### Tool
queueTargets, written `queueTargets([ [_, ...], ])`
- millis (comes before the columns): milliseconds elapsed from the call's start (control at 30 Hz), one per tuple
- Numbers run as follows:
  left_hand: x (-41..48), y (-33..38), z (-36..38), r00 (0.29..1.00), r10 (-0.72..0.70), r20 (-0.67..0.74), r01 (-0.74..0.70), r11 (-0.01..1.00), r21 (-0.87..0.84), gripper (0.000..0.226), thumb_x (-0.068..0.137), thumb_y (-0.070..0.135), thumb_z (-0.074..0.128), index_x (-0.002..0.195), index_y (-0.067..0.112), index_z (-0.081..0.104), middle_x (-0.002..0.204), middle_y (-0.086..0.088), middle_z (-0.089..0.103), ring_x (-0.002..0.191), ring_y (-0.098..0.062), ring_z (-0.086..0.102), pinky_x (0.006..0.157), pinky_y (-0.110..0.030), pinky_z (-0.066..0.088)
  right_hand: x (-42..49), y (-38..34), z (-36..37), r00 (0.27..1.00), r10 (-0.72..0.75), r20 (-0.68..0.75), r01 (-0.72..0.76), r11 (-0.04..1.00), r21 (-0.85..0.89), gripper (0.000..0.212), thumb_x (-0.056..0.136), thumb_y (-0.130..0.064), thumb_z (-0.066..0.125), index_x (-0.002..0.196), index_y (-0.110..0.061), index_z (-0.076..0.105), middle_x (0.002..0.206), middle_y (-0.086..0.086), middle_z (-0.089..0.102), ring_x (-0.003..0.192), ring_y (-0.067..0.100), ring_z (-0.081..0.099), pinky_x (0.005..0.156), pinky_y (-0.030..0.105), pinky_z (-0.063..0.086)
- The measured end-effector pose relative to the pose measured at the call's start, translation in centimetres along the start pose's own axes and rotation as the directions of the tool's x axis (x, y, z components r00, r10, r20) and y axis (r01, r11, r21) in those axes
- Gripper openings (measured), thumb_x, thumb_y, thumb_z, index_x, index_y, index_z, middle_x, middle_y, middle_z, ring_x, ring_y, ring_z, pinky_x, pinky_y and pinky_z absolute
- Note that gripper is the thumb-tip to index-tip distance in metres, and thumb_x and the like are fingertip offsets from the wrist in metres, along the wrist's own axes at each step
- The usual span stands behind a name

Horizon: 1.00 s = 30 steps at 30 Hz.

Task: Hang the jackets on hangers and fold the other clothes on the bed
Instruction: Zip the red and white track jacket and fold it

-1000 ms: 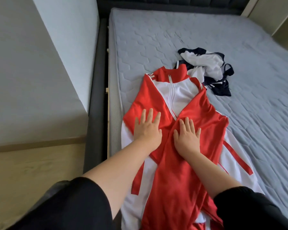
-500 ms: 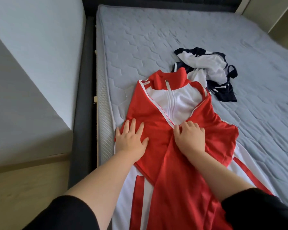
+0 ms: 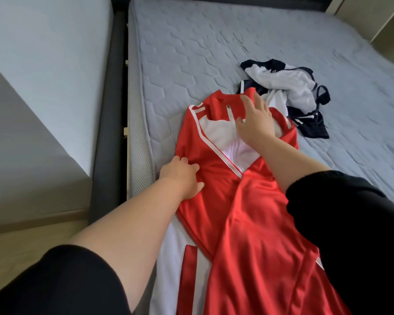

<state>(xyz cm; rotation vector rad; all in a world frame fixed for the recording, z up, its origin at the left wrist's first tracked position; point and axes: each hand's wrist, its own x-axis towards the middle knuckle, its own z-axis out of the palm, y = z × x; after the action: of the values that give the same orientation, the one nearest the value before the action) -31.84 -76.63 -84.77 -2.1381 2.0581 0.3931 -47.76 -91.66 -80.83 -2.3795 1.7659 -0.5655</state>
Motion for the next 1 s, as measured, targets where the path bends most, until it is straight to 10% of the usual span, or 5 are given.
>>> queueTargets([
  [167,0.1,-0.1,-0.2,0.999,0.031,0.02,-0.031,0.999,-0.015,0.061,0.092,0.054,0.046,0.141,0.021,0.038,0.139,-0.012,0.04,0.131,-0.029,0.031,0.106,-0.04,0.032,3.0,-3.2,1.5,0.974,-0.119,0.19,0.142,0.983,-0.115,0.069,0.087,-0.013,0.046,0.151,-0.016,0.02,0.161,0.003,0.01,0.148,0.023,0.005,0.119,0.047,0.004],
  [533,-0.2,-0.7,0.7,0.999,0.037,-0.007,-0.038,0.993,-0.108,0.058,0.093,0.05,0.047,0.143,0.022,0.038,0.143,-0.009,0.036,0.136,-0.028,0.025,0.108,-0.039,0.03,5.5,-6.0,3.1,0.968,0.032,0.251,-0.034,0.999,0.004,0.06,0.079,-0.011,0.055,0.136,-0.023,0.042,0.133,0.004,0.05,0.131,0.027,0.032,0.103,0.039,0.027],
  [833,-2.4,-0.6,2.7,0.998,0.04,-0.048,-0.045,0.993,-0.106,0.06,0.095,0.046,0.042,0.15,0.031,0.023,0.158,-0.01,0.014,0.145,-0.027,0.012,0.116,-0.043,0.012,1.6,-6.2,-1.0,0.981,-0.155,-0.117,0.133,0.975,-0.18,0.026,0.072,0.002,0.057,0.088,-0.011,0.073,0.088,0.009,0.068,0.104,0.031,0.051,0.097,0.035,0.028],
  [1000,-4.7,0.4,1.9,1.0,-0.025,-0.003,0.019,0.815,-0.579,0.054,0.093,0.026,0.049,0.145,0.027,0.037,0.158,-0.006,0.02,0.146,-0.019,0.012,0.116,-0.034,0.007,-6.3,-6.2,-4.4,0.804,-0.527,-0.276,0.532,0.844,-0.061,0.018,0.058,0.015,0.06,0.064,-0.002,0.063,0.061,0.011,0.058,0.071,0.031,0.057,0.086,0.044,0.043],
])
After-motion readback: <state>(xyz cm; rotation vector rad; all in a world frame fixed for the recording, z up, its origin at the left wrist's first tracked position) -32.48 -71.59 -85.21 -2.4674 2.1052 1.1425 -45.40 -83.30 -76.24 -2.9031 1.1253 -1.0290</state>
